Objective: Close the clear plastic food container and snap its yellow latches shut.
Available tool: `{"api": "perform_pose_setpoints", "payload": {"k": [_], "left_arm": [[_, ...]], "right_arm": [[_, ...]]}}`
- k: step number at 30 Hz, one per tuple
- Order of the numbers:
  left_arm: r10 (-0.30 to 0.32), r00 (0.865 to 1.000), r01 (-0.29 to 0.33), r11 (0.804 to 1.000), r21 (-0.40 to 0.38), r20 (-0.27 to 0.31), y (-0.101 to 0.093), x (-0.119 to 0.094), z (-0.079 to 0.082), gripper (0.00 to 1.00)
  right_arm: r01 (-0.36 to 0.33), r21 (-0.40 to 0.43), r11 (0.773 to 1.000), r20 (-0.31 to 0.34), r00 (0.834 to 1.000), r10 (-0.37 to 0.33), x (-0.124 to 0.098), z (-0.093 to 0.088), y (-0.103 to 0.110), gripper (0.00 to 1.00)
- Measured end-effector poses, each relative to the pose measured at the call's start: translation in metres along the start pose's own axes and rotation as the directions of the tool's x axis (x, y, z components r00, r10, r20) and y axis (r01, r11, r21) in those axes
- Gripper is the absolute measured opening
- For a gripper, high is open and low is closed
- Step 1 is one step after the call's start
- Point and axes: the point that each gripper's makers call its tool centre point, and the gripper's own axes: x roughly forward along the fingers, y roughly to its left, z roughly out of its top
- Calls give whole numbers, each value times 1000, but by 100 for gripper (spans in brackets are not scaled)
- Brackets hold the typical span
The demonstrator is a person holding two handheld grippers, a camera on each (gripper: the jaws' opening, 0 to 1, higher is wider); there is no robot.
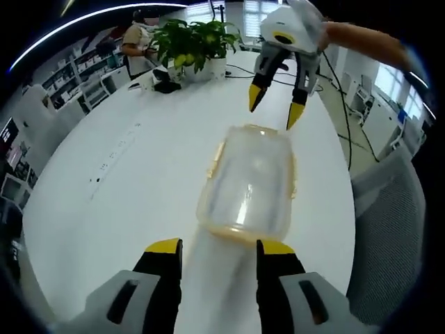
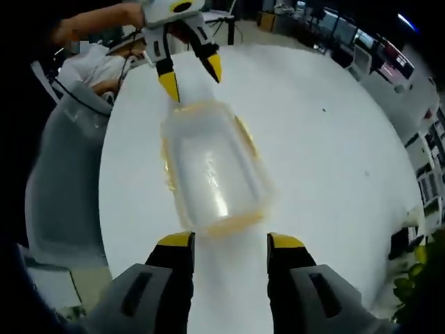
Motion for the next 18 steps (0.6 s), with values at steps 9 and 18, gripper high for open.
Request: {"api": "perform_pose_setpoints", "payload": {"k": [9, 18], "left_arm": [[59, 997, -52, 984, -169, 40, -3, 1, 1, 36], [87, 995, -69, 955, -288, 50, -15, 7, -3, 36]], "right_arm": [[36, 97, 995, 72, 996, -43, 2, 8, 3, 36], [53, 230, 972, 137, 987, -87, 8, 13, 5, 36]]}}
